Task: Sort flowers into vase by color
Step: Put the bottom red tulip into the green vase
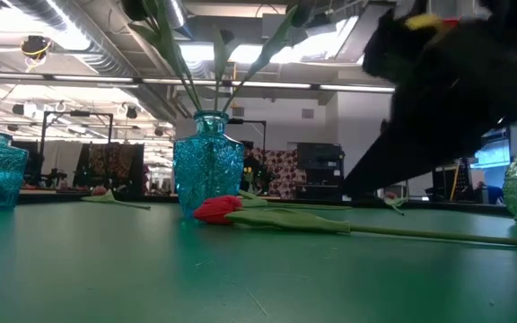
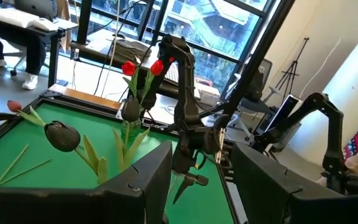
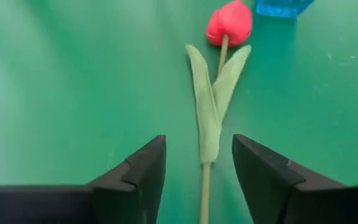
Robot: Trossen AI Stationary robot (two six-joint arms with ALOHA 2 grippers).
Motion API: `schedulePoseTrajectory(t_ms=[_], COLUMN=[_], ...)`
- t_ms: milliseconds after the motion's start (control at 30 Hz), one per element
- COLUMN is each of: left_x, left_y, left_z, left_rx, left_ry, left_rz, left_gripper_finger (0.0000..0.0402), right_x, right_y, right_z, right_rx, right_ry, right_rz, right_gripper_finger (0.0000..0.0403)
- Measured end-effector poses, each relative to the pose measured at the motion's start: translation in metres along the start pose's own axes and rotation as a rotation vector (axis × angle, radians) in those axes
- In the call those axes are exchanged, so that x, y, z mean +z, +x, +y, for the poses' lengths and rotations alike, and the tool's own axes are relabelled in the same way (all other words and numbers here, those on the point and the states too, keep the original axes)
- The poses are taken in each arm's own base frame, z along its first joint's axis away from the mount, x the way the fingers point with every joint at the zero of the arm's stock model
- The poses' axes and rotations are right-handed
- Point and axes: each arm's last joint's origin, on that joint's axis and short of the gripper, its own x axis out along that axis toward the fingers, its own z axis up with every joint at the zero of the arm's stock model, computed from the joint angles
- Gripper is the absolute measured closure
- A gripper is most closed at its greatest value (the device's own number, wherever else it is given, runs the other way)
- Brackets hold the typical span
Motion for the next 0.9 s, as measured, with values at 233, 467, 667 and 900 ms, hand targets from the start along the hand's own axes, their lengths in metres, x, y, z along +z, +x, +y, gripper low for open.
schedulePoseTrajectory(t_ms=[233,467,667,900], left_x=[0.001,0.001,0.001,0.001], left_y=[0.0,0.0,0.0,0.0], left_z=[0.002,0.004,0.004,0.004], left_rx=[0.054,0.13,0.143,0.142], left_ry=[0.007,0.034,0.034,0.034], left_rz=[-0.017,-0.039,-0.043,-0.043], left_gripper_finger=[0.0238,0.0238,0.0238,0.0238], right_x=[-0.009,-0.008,-0.01,0.0], right_y=[0.027,0.028,0.018,-0.028], right_z=[-0.008,-0.013,-0.01,-0.003], right_rx=[-0.008,-0.015,0.007,-0.034], right_ry=[0.061,0.013,0.085,-0.02], right_rz=[0.012,0.066,0.148,0.38], right_gripper_finger=[0.0217,0.0281,0.0387,0.0382])
